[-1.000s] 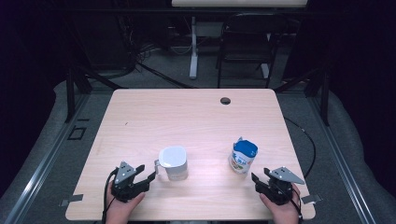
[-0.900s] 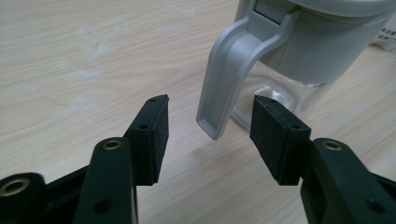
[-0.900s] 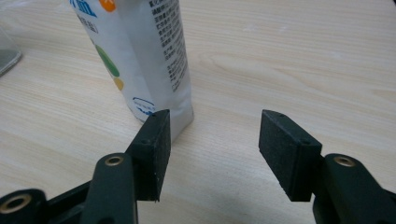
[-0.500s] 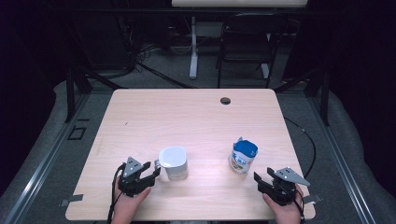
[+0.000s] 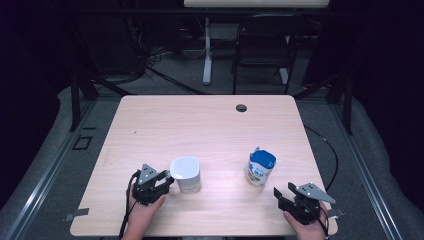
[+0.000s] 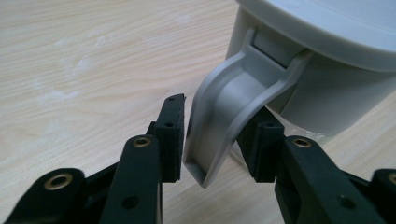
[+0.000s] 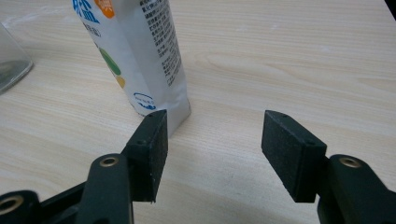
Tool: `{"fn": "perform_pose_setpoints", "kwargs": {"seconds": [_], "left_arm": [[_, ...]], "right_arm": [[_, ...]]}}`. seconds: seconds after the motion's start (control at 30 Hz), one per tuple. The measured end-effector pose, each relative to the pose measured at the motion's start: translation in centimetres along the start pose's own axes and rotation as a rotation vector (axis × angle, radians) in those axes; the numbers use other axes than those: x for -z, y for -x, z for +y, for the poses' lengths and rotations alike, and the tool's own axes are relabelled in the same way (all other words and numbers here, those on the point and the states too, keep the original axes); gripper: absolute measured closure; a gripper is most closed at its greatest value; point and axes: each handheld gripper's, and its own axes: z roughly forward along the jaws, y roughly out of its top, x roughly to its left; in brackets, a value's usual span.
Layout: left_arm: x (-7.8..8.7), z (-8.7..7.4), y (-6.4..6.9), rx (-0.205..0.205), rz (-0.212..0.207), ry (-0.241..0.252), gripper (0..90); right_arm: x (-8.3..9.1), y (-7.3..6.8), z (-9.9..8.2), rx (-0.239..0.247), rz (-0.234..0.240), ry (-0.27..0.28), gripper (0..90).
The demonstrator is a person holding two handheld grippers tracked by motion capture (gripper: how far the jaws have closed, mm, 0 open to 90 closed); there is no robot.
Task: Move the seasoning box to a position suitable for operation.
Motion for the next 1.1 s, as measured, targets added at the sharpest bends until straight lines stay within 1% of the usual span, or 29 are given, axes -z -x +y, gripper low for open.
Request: {"fn": "perform_pose_setpoints", "kwargs": {"seconds": [0.1, 0.2, 0.3, 0.67, 0.87, 0.93, 1.0, 1.1], "left_arm": [[0.1, 0.1, 0.1, -0.03, 0.013, -0.011, 67.2], [0.1, 0.0, 0.1, -0.04, 0.011, -0.013, 68.9], [0.2, 0.1, 0.1, -0.056, 0.017, -0.021, 69.6], [0.2, 0.1, 0.3, -0.074, 0.032, -0.025, 70.8], [0.2, 0.1, 0.5, -0.084, 0.04, -0.027, 71.2], [0.3, 0.1, 0.5, -0.089, 0.042, -0.031, 71.2], [0.3, 0.1, 0.5, -0.088, 0.042, -0.031, 71.3], [0.3, 0.1, 0.6, -0.088, 0.043, -0.032, 71.3]], "right_arm": [[0.2, 0.1, -0.1, 0.002, -0.002, -0.002, 41.0], [0.2, 0.2, -0.2, -0.005, -0.002, 0.002, 40.9], [0.3, 0.1, -0.2, 0.002, 0.002, -0.002, 40.6], [0.2, -0.4, -0.2, 0.022, 0.014, -0.001, 39.0], [0.1, -0.6, -0.2, 0.028, 0.034, -0.007, 38.0], [0.1, -0.8, -0.2, 0.037, 0.043, -0.006, 38.0], [0.2, -1.0, -0.1, 0.05, 0.042, -0.002, 38.0], [0.3, -1.2, 0.0, 0.055, 0.053, 0.002, 38.1]]}}
